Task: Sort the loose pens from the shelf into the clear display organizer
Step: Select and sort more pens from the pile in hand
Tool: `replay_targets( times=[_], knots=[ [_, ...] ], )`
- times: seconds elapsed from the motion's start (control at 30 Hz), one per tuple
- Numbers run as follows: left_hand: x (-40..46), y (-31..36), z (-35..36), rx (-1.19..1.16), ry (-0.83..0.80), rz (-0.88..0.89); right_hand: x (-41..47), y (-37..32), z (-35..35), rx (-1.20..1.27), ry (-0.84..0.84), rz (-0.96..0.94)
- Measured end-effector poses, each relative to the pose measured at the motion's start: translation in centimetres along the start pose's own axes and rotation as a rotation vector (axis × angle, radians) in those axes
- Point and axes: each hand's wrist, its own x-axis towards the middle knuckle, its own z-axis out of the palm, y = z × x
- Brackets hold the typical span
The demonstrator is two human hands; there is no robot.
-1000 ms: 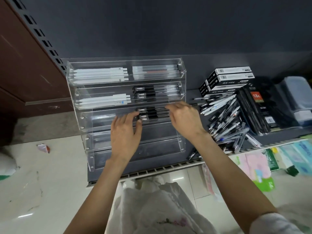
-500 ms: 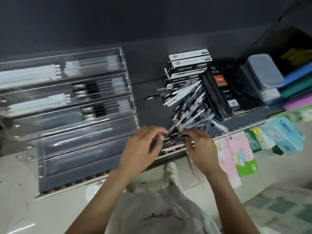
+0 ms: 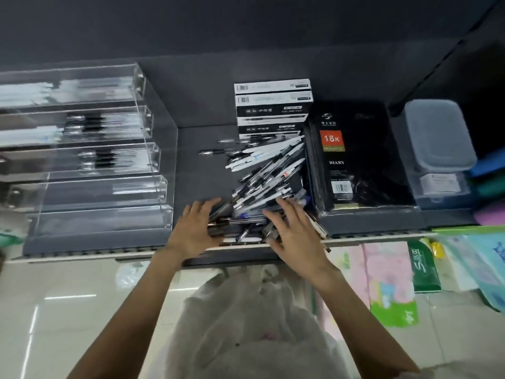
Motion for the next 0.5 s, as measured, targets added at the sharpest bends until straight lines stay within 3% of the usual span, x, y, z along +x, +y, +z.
replay_targets(
  times=[0.2,0.5],
  knots=[
    [0.4,0.6,-0.6,0.186,-0.067,0.014,1.0,-0.4,0.1,0.053,-0.087,-0.052],
    [0.4,2.7,-0.5,0.357,-0.052,0.029,1.7,-0.6,1.0,-0.024,-0.072,-0.088]
  ],
)
